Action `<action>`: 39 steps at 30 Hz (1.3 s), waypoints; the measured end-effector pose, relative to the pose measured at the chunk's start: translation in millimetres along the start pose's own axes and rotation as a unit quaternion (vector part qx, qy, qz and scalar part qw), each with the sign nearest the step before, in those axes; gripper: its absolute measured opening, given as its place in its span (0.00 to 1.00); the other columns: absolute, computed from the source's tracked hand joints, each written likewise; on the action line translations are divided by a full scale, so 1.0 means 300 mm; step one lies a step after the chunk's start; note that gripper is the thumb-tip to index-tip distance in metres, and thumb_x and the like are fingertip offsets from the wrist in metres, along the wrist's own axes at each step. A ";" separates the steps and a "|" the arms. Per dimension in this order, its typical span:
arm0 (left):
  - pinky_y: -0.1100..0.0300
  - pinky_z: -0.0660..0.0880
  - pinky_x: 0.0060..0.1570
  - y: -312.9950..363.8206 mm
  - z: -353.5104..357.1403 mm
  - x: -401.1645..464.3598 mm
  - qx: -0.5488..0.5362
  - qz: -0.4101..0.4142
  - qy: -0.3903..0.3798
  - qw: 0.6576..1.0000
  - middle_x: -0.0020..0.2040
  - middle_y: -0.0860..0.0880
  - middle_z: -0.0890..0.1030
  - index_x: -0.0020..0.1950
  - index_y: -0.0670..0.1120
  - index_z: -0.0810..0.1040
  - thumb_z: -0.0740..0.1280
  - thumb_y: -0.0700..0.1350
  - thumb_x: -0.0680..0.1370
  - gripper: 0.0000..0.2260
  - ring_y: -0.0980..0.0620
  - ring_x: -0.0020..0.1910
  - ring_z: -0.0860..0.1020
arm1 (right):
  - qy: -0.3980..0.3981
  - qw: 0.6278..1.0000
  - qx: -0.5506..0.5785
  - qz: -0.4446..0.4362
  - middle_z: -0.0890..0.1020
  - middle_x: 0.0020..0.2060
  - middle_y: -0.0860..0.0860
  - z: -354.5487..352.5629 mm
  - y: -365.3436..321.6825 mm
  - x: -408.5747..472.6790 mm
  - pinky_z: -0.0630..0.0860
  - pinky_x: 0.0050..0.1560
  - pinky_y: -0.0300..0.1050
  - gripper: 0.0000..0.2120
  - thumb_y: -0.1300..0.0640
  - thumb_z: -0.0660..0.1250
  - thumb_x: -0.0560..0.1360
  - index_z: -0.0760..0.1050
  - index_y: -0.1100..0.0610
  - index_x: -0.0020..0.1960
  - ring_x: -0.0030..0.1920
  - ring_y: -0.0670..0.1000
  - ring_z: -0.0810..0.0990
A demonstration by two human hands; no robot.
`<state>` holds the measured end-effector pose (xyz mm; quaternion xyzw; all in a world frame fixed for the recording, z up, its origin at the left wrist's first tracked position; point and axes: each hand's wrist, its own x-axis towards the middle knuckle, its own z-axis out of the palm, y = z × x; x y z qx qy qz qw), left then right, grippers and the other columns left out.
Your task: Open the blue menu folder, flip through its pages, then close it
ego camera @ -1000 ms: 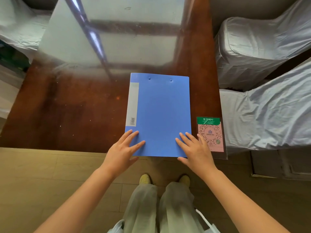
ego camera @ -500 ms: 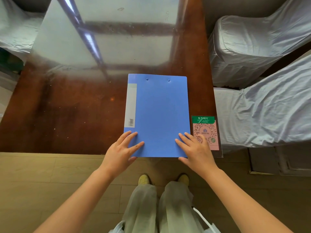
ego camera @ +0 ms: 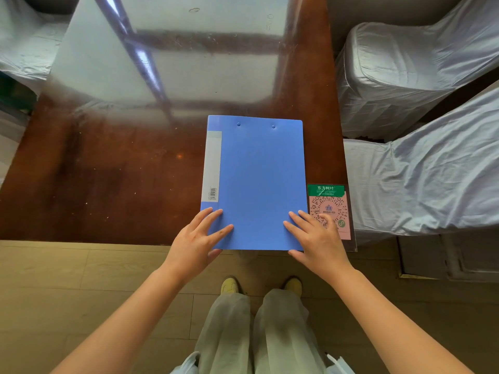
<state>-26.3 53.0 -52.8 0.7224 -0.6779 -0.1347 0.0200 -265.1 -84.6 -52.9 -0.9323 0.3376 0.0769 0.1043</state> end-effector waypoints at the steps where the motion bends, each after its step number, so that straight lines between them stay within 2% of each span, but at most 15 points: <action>1: 0.43 0.79 0.46 0.001 0.001 0.000 -0.001 0.000 0.000 1.000 0.61 0.39 0.79 0.59 0.48 0.80 0.81 0.46 0.60 0.28 0.36 0.60 0.76 | 0.001 1.000 0.001 0.001 0.78 0.62 0.55 0.001 0.002 -0.001 0.70 0.59 0.64 0.30 0.48 0.77 0.62 0.74 0.54 0.61 0.64 0.57 0.74; 9: 0.43 0.79 0.46 -0.003 0.001 0.000 0.000 0.004 -0.009 1.000 0.62 0.39 0.79 0.60 0.48 0.79 0.81 0.46 0.60 0.29 0.36 0.61 0.76 | 0.006 1.000 0.013 0.001 0.77 0.63 0.55 0.008 0.005 -0.003 0.68 0.61 0.64 0.29 0.49 0.76 0.63 0.73 0.54 0.62 0.65 0.58 0.73; 14: 0.47 0.81 0.43 -0.020 -0.014 0.015 0.021 0.024 -0.019 0.999 0.61 0.39 0.79 0.59 0.49 0.80 0.81 0.46 0.59 0.29 0.37 0.59 0.77 | 0.005 1.000 -0.001 -0.012 0.77 0.63 0.56 -0.003 0.016 0.015 0.67 0.61 0.64 0.29 0.49 0.77 0.63 0.74 0.55 0.61 0.64 0.58 0.74; 18: 0.50 0.81 0.41 -0.037 -0.019 0.030 0.038 0.040 -0.027 0.998 0.60 0.39 0.79 0.58 0.49 0.80 0.81 0.47 0.59 0.28 0.38 0.58 0.77 | -0.003 1.000 -0.011 -0.024 0.76 0.64 0.56 -0.012 0.025 0.027 0.63 0.63 0.65 0.30 0.48 0.76 0.64 0.73 0.55 0.62 0.65 0.58 0.73; 29: 0.44 0.78 0.51 -0.047 -0.006 0.027 0.044 0.036 -0.034 0.998 0.62 0.40 0.78 0.61 0.50 0.78 0.80 0.48 0.61 0.30 0.37 0.60 0.76 | -0.017 0.998 -0.036 -0.042 0.76 0.63 0.55 -0.014 0.037 0.042 0.60 0.64 0.66 0.31 0.45 0.75 0.64 0.72 0.54 0.63 0.64 0.58 0.73; 35: 0.39 0.69 0.60 -0.032 -0.007 0.025 0.036 0.018 -0.027 0.999 0.64 0.40 0.76 0.63 0.51 0.77 0.80 0.49 0.61 0.31 0.36 0.63 0.73 | -0.029 0.998 -0.035 -0.034 0.75 0.64 0.56 -0.021 0.025 0.038 0.56 0.65 0.68 0.31 0.45 0.74 0.64 0.71 0.54 0.63 0.65 0.59 0.70; 39: 0.35 0.53 0.68 -0.032 -0.023 0.016 0.016 0.027 -0.010 0.999 0.70 0.41 0.71 0.66 0.52 0.73 0.76 0.53 0.65 0.30 0.37 0.70 0.64 | -0.022 0.999 -0.020 -0.033 0.74 0.65 0.56 -0.031 0.022 0.030 0.54 0.66 0.68 0.31 0.43 0.73 0.64 0.72 0.52 0.63 0.67 0.59 0.68</action>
